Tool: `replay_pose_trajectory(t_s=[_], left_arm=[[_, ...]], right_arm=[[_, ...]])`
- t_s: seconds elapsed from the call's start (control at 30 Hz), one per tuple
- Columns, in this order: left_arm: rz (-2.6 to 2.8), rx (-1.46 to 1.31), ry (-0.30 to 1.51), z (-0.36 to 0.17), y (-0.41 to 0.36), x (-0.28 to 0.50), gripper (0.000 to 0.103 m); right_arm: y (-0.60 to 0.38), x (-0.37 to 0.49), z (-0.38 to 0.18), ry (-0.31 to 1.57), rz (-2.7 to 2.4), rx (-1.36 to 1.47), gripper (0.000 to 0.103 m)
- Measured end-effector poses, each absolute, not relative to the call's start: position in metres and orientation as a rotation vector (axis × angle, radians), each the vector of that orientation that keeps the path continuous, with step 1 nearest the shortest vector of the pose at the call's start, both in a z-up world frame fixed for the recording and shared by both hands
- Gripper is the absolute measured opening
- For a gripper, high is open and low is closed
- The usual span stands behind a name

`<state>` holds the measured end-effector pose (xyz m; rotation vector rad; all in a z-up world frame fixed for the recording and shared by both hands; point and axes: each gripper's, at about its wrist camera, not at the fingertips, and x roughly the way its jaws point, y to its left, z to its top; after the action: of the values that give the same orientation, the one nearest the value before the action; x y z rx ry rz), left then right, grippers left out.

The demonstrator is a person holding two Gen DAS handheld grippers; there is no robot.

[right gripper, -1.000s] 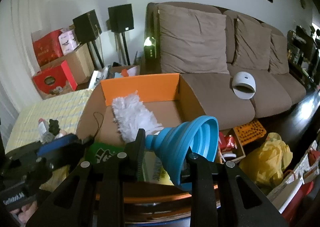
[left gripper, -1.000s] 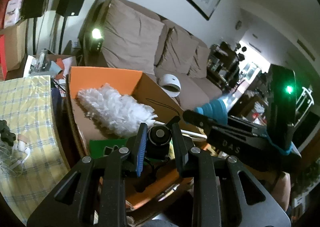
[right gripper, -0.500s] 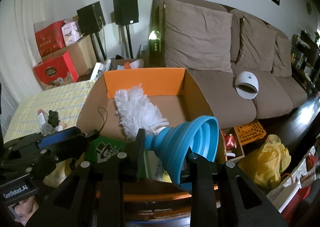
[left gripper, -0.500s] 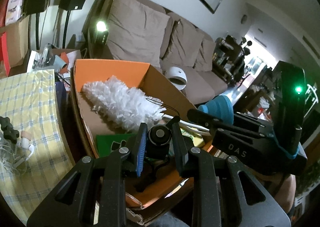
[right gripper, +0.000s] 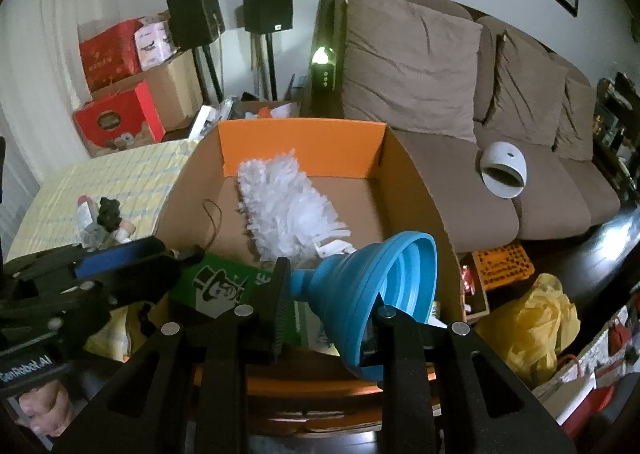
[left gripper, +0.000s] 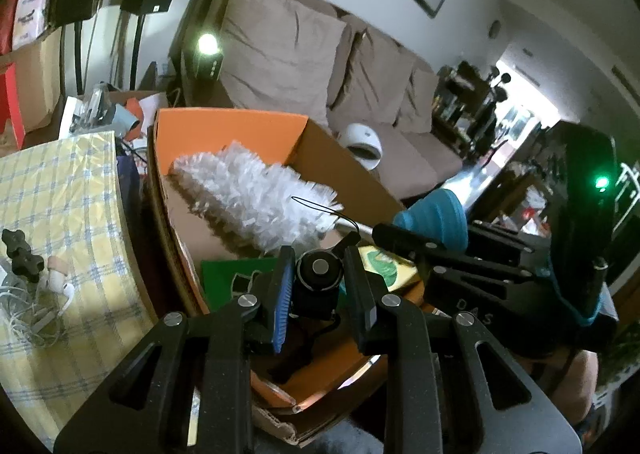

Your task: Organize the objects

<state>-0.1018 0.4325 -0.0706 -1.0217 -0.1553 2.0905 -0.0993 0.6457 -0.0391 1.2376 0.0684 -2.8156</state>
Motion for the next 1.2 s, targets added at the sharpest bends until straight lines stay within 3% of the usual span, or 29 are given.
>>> replay_pose_trajectory(t_s=[1.1, 1.2], left_arm=[[2.093, -1.057, -0.126, -0.081, 0.430, -0.102, 0.021], [2.097, -1.059, -0.139, -0.080, 0.425, -0.104, 0.021]], right_arm=[[0.627, -0.107, -0.063, 0.173, -2.690, 1.382, 0.024], [0.631, -0.106, -0.059, 0.121, -2.709, 1.357, 0.043]])
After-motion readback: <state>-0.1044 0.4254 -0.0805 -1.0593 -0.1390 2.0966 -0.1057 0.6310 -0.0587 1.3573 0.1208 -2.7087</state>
